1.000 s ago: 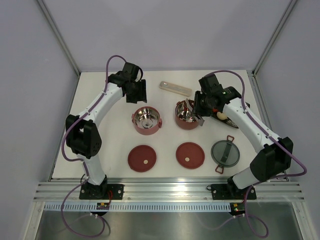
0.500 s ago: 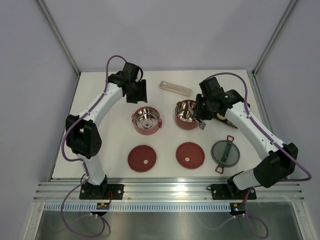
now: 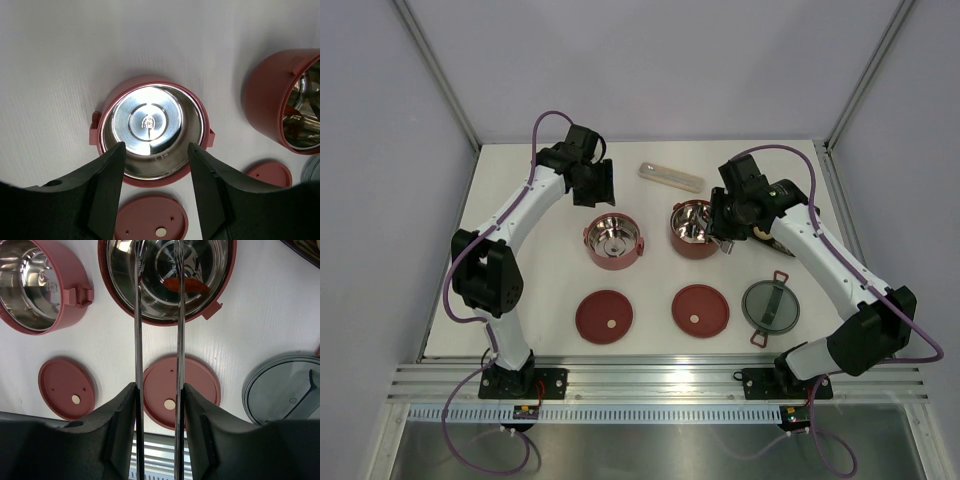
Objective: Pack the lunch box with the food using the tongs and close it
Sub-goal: Place the fake food in the packing box, then pick up the fake food from the plate.
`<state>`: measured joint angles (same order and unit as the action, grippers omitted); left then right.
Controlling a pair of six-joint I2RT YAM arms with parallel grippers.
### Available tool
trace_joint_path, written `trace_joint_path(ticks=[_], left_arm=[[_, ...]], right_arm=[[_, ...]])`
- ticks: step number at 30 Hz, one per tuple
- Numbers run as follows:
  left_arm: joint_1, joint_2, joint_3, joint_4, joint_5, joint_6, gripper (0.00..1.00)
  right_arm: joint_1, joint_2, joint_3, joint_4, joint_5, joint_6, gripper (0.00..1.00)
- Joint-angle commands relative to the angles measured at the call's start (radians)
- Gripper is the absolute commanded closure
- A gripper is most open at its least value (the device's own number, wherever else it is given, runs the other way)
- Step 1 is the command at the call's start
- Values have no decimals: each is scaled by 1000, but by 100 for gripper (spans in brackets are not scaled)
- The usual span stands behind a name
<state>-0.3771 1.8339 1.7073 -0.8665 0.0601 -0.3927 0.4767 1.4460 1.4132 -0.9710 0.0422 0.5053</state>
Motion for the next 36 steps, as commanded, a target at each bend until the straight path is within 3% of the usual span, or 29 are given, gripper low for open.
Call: trace_joint_path(ticks=[1,11,16,19,24,36], left_arm=[[-3,-7,17,27,15,2,44],[-3,-10,17,23,7,14,44],[-3,-12,20,20,0,20,44],[-3,-13,20,18,1,22,44],[-3,-12,18,17,6,28,44],[-3,-10,11,29,3,28,44]], right_arm=[[10,-42,20,6,38,7,53],[-3,-59,162,-63,217,-30,57],[-85,-73,185,-92,251,-59,57],[-145,-96,161,-95,234,-70,57],[-369,-173,47,-71,142,-90,57],[-635,-190,-226,95,-38,-4,52]])
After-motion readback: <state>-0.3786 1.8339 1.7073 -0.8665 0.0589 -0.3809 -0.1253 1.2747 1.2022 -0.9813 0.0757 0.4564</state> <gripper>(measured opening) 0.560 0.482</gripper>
